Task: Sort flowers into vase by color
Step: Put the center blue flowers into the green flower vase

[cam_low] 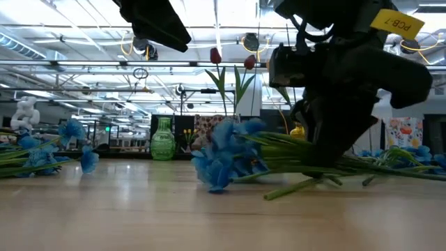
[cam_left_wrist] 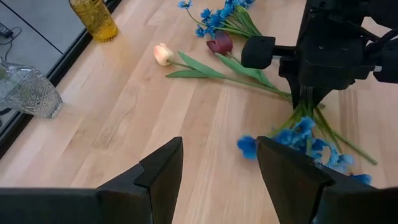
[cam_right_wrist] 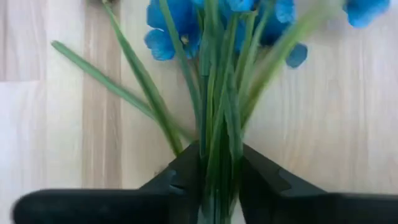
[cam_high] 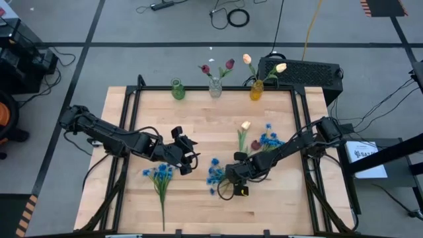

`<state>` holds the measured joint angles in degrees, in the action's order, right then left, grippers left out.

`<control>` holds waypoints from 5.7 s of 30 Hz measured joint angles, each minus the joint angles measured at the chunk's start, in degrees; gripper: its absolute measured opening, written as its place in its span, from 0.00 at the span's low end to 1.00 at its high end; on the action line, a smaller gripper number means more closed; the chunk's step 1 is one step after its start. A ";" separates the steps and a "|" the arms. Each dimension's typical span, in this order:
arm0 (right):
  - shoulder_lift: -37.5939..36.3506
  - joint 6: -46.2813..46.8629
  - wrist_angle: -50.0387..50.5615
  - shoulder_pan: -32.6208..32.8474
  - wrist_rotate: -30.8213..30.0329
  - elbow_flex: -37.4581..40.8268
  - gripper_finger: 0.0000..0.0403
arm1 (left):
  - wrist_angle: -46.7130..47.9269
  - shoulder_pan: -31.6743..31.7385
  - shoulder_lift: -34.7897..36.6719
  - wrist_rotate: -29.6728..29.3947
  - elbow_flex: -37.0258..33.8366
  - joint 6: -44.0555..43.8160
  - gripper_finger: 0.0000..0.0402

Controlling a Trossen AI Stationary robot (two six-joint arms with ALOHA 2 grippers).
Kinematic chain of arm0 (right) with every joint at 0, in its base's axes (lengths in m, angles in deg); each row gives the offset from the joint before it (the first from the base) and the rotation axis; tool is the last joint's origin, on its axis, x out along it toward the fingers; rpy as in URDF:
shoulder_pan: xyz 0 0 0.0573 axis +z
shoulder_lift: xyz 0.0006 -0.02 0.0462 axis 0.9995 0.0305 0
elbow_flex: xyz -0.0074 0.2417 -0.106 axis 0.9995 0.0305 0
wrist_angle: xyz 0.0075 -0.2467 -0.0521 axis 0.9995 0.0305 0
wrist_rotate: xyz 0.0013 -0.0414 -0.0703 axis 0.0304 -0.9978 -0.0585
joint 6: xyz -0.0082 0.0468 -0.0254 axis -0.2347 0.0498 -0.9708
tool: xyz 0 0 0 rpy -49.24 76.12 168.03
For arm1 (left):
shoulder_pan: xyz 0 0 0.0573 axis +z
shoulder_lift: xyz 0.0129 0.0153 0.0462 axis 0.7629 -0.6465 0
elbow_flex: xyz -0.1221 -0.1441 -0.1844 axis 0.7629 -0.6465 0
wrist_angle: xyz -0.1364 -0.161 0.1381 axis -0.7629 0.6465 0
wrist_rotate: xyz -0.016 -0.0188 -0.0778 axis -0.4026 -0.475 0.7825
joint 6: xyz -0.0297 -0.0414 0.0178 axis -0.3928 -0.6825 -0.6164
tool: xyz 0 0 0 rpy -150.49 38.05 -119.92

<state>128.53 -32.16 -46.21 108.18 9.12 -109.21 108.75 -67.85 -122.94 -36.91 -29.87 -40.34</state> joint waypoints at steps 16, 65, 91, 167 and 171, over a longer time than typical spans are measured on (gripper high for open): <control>-0.13 -7.51 4.49 1.55 -0.20 -10.42 0.03 | 1.90 -1.42 2.69 1.57 2.82 1.55 0.53; -25.55 -31.49 -25.07 4.11 -11.89 -16.42 0.02 | -61.37 -7.25 -14.59 -4.36 4.74 28.07 0.83; -25.09 -32.38 -26.03 4.02 -12.07 -16.40 0.02 | -65.88 -5.28 -16.55 -0.98 6.40 27.17 0.40; -35.96 -8.81 1.95 11.30 -22.96 -0.92 0.65 | -34.32 14.16 17.84 -2.13 3.98 34.09 0.02; -35.85 -12.03 -1.45 10.82 -22.72 2.23 0.63 | -33.35 25.34 21.92 3.20 -0.45 31.94 0.02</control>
<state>92.69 -44.19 -47.66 119.00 -13.61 -106.98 75.39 -42.51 -101.02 -33.71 -30.32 -8.39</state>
